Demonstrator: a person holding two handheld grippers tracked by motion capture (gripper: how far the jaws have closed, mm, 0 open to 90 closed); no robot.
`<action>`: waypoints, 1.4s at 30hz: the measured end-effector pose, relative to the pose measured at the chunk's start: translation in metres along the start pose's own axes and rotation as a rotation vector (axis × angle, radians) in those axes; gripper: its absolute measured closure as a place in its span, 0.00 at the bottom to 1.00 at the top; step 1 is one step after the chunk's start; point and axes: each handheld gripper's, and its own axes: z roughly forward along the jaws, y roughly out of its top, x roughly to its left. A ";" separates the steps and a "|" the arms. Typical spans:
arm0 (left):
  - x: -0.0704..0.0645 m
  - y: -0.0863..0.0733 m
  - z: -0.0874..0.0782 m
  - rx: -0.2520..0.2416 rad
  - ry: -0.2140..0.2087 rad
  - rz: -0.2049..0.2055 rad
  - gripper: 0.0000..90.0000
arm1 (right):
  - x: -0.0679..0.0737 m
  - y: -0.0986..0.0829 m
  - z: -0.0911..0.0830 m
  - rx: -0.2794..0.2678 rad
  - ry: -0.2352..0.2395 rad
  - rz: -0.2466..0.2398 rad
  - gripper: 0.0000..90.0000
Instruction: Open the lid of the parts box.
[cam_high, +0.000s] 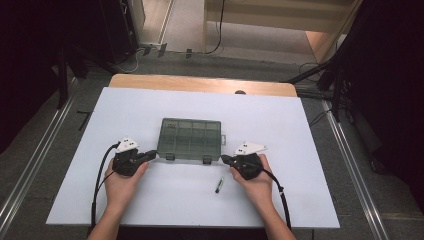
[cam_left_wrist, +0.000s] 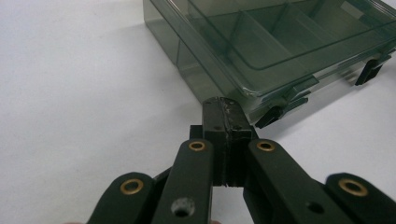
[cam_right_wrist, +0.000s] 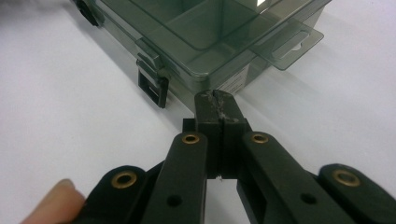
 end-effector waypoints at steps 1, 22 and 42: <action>0.000 0.000 0.000 0.000 0.000 0.000 1.00 | 0.000 0.000 0.000 0.001 0.000 -0.001 1.00; 0.000 0.000 0.000 -0.004 -0.014 -0.004 1.00 | 0.000 0.000 -0.001 -0.011 0.000 -0.005 1.00; -0.001 0.000 -0.003 -0.032 -0.028 -0.002 1.00 | 0.002 0.003 -0.007 -0.067 0.011 0.005 1.00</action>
